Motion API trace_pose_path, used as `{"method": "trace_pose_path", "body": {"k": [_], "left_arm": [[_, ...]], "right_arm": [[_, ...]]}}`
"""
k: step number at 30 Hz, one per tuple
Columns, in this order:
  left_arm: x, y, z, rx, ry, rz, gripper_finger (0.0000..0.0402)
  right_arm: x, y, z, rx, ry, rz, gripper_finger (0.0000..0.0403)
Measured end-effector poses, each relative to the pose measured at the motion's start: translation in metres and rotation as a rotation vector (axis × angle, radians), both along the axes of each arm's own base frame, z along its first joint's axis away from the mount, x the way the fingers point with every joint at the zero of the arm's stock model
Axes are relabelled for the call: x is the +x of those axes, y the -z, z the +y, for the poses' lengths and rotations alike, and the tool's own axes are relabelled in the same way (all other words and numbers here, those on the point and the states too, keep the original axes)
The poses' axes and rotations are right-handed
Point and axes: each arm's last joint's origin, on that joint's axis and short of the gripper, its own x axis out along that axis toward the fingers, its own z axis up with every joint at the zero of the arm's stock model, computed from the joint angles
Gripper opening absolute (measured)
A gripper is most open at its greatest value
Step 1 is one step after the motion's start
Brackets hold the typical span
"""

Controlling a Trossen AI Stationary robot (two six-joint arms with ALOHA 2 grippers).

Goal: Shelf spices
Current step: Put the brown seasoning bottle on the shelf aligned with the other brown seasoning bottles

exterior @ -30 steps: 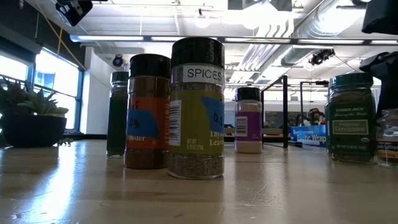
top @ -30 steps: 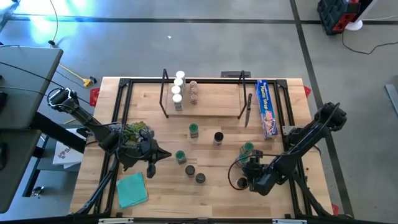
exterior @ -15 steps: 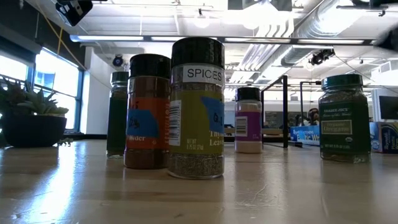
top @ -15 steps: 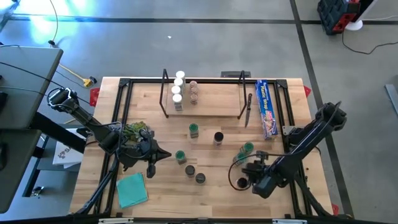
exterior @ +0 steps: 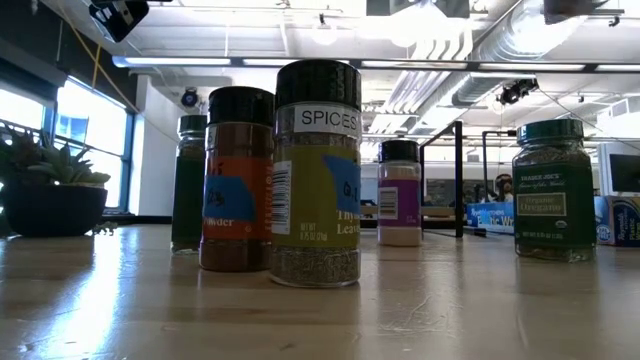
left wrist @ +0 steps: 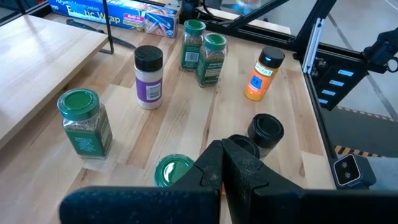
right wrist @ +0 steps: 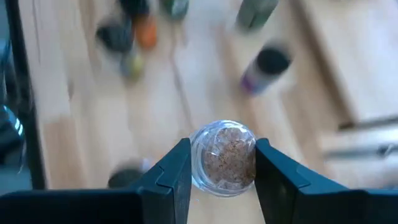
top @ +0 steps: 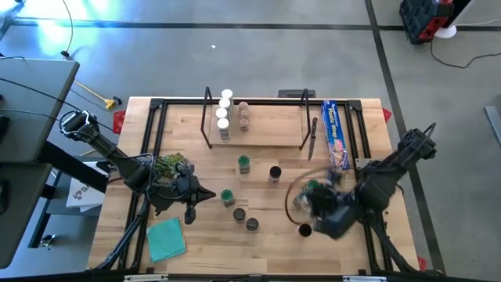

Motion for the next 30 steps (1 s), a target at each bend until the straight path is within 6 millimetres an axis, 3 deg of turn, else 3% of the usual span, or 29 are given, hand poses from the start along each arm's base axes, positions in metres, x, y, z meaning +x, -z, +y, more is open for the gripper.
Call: {"method": "trace_pose_path", "body": {"k": [4,9,14,19,24,30], "left_arm": [[0.000,0.000,0.000,-0.001,0.003,0.000,0.0001],[-0.001,0.000,-0.002,-0.001,0.010,0.000,0.0001],[-0.003,0.000,-0.005,0.000,0.024,-0.001,0.0001],[-0.006,0.000,-0.008,-0.001,0.040,-0.002,0.0001],[-0.008,0.000,-0.011,0.001,0.049,-0.005,0.0001],[-0.008,0.000,-0.011,0.010,0.038,-0.012,0.0001]], "right_arm": [[0.034,-0.016,-0.035,-0.068,-0.002,-0.070,0.0126],[0.088,-0.010,-0.095,-0.149,0.016,-0.112,0.0126],[0.134,0.012,-0.160,-0.135,0.074,-0.146,0.0126],[0.167,0.045,-0.210,-0.108,0.158,-0.161,0.0126],[0.187,0.078,-0.238,-0.084,0.216,-0.149,0.0124],[0.203,0.102,-0.245,-0.027,0.240,-0.166,0.0124]]}}
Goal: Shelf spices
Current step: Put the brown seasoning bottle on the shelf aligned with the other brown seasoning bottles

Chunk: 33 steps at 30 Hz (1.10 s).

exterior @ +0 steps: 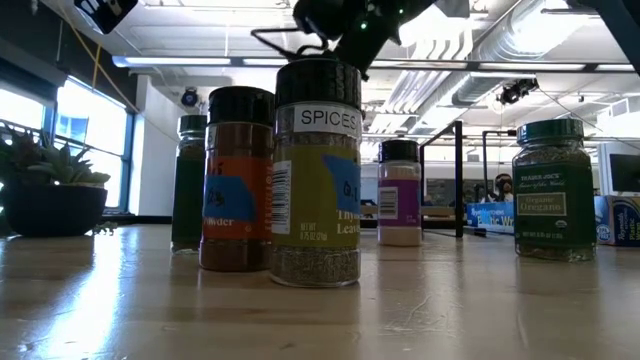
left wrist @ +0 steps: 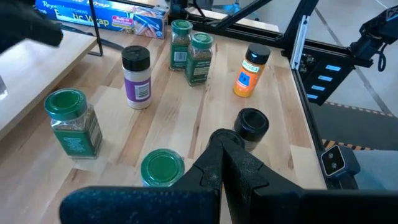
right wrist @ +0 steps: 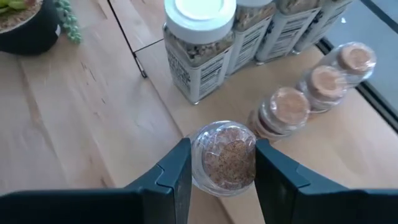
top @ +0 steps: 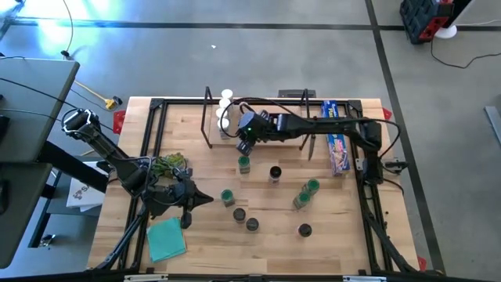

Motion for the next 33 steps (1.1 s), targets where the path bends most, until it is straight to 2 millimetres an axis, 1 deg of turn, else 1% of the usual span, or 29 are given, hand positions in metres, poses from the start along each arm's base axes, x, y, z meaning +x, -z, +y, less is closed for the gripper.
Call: {"method": "trace_pose_path", "body": {"k": [10,15,26,33], "left_arm": [[0.000,0.000,0.000,0.000,-0.001,0.000,0.0000],[0.000,0.000,0.000,-0.002,-0.001,-0.002,0.0000],[0.000,0.000,0.000,-0.002,-0.001,-0.002,0.0000],[0.000,0.000,0.000,-0.002,0.000,-0.002,0.0000]], "right_arm": [[0.011,0.026,-0.002,0.005,0.032,0.016,0.0125],[0.014,0.035,-0.004,-0.015,0.061,0.036,0.0144],[0.015,0.041,-0.004,-0.023,0.060,0.050,0.0149],[0.016,0.044,-0.005,-0.068,0.070,0.071,0.0155]]}}
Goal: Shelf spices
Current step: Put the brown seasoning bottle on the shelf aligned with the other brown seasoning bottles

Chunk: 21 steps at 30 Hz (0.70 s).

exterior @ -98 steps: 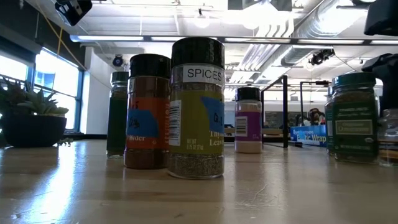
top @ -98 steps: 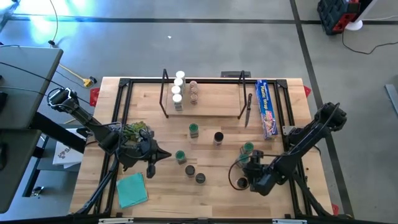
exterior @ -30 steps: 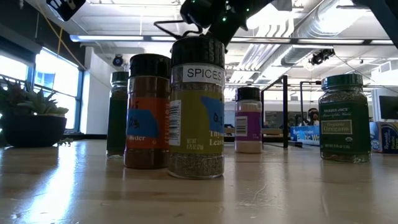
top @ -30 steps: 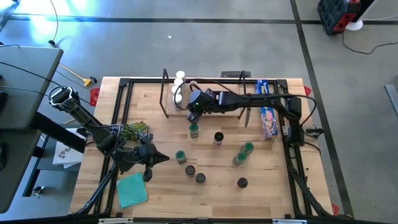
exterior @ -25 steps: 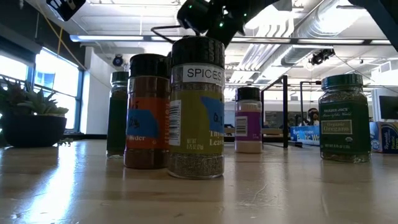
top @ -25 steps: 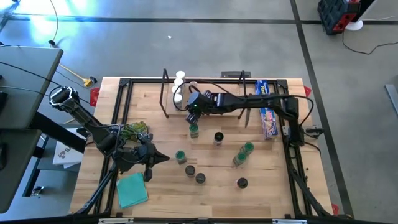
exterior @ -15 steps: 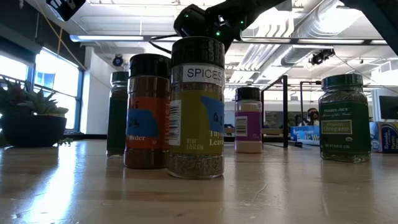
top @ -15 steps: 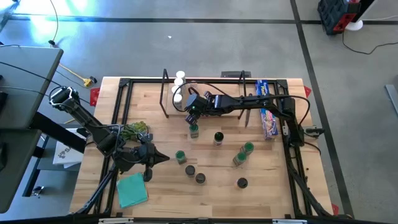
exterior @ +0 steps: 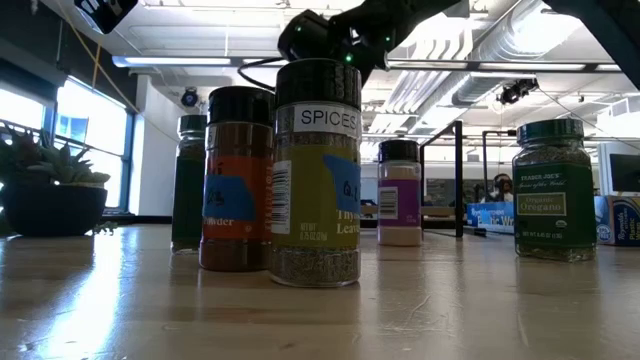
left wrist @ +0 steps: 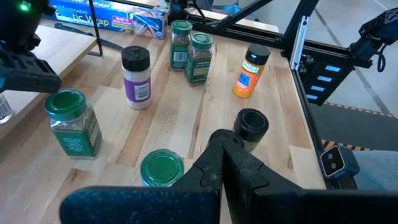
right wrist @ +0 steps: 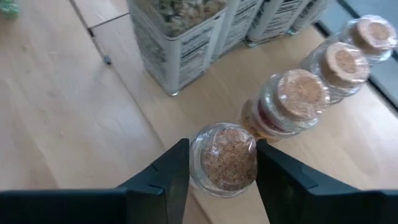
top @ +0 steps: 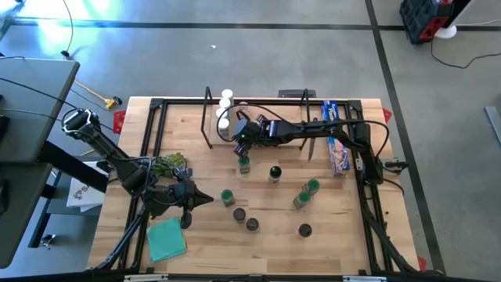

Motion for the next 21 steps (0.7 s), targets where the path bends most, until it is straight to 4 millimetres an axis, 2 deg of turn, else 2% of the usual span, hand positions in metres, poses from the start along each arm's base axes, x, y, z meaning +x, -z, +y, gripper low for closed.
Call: {"method": "trace_pose_path", "body": {"k": [10,17,21], "left_arm": [[-0.002,0.000,-0.002,0.001,0.010,0.000,0.0000],[-0.002,0.000,-0.002,0.001,0.009,-0.001,0.0000],[-0.002,0.000,-0.002,0.001,0.009,-0.001,0.0000]], "right_arm": [[0.000,0.002,0.000,-0.015,0.000,0.014,0.0206],[0.004,-0.002,-0.001,-0.028,-0.006,-0.038,0.0213],[0.005,-0.011,-0.001,-0.028,-0.017,-0.021,0.0213]]}}
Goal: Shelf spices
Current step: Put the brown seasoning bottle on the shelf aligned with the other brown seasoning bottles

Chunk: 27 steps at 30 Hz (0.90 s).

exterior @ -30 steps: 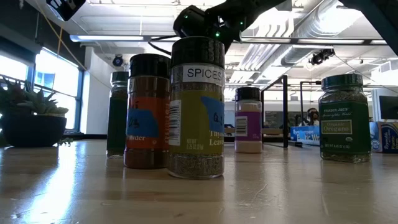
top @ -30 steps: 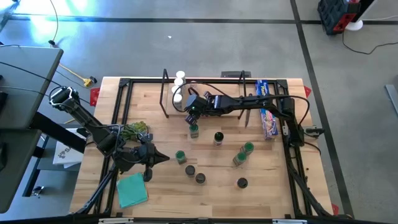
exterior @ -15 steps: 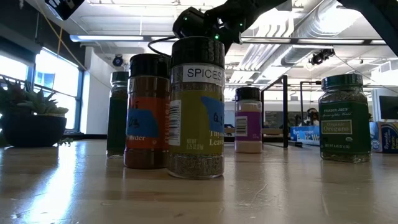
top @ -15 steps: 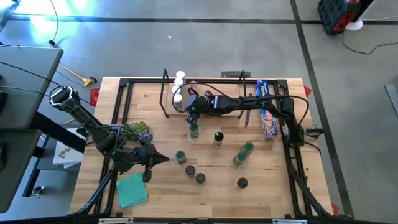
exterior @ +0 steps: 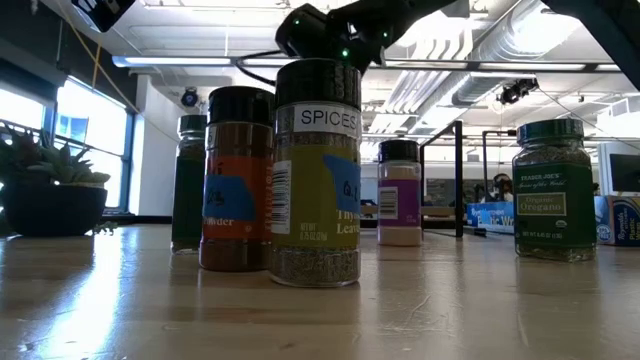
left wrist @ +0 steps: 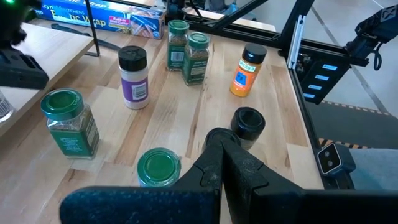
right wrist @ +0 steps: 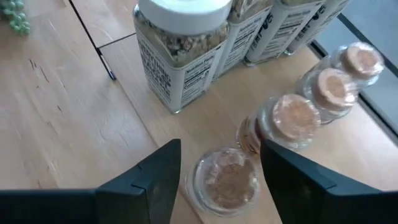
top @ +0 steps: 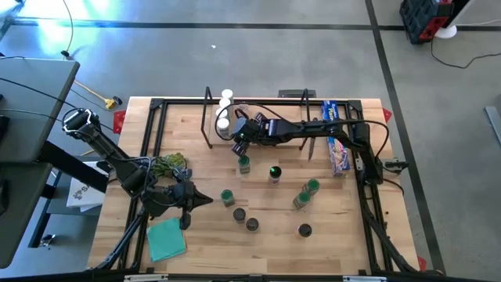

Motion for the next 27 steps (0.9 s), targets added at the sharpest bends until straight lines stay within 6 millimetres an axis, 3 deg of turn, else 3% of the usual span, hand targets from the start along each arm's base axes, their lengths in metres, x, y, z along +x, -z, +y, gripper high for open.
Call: {"method": "trace_pose_path", "body": {"k": [10,14,20,27], "left_arm": [[0.000,0.000,-0.001,-0.001,0.004,0.000,0.0000],[-0.002,0.000,-0.003,-0.001,0.015,0.000,0.0000],[-0.004,0.000,-0.005,0.008,0.009,-0.008,0.0000],[-0.004,0.000,-0.004,0.012,0.006,-0.008,0.0000]], "right_arm": [[-0.009,-0.038,0.015,-0.013,-0.056,0.213,0.0201],[-0.021,-0.030,0.010,0.040,0.008,0.303,0.0161],[-0.025,0.004,0.004,0.098,0.036,0.300,0.0098],[-0.018,0.016,0.003,0.111,0.030,0.185,0.0079]]}}
